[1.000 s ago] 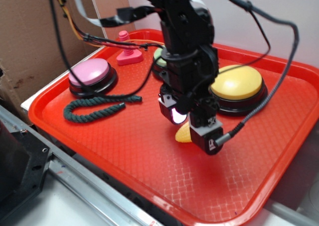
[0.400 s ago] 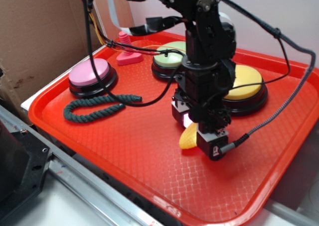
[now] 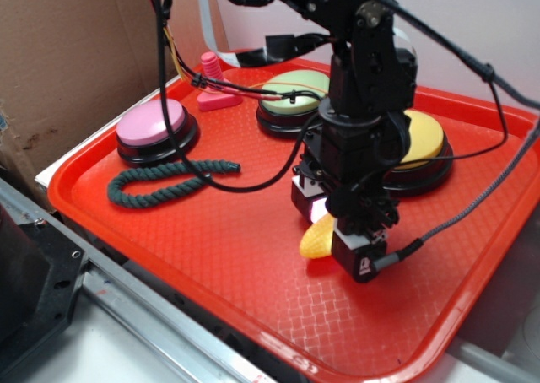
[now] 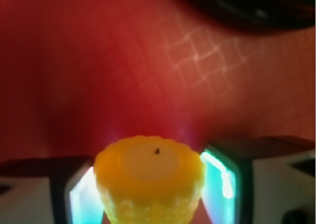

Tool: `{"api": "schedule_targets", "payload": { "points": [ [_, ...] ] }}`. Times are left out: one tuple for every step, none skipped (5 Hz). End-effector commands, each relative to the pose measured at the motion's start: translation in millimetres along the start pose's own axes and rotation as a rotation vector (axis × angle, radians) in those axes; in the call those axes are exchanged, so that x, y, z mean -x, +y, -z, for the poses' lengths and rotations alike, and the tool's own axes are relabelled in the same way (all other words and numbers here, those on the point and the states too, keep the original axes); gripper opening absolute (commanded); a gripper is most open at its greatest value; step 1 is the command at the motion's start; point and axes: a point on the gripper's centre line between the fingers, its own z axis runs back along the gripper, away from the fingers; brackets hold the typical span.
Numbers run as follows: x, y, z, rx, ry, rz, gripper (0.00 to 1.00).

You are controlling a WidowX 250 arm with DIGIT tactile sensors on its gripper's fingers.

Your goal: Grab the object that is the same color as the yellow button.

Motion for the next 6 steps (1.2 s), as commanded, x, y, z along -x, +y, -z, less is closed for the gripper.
{"api": "schedule_targets", "payload": {
  "points": [
    [62, -26, -100, 0.073, -0.191, -0.119, 0.00],
    [114, -32, -137, 0.008, -0.270, -0.173, 0.00],
    [144, -32, -182, -0.025, -0.269, -0.159, 0.00],
    [159, -24, -230, -0.048, -0.282, -0.156, 0.00],
    [170, -17, -277, -0.047, -0.282, -0.181, 0.00],
    [167, -20, -272, -0.078, -0.281, -0.175, 0.00]
  ]
}}
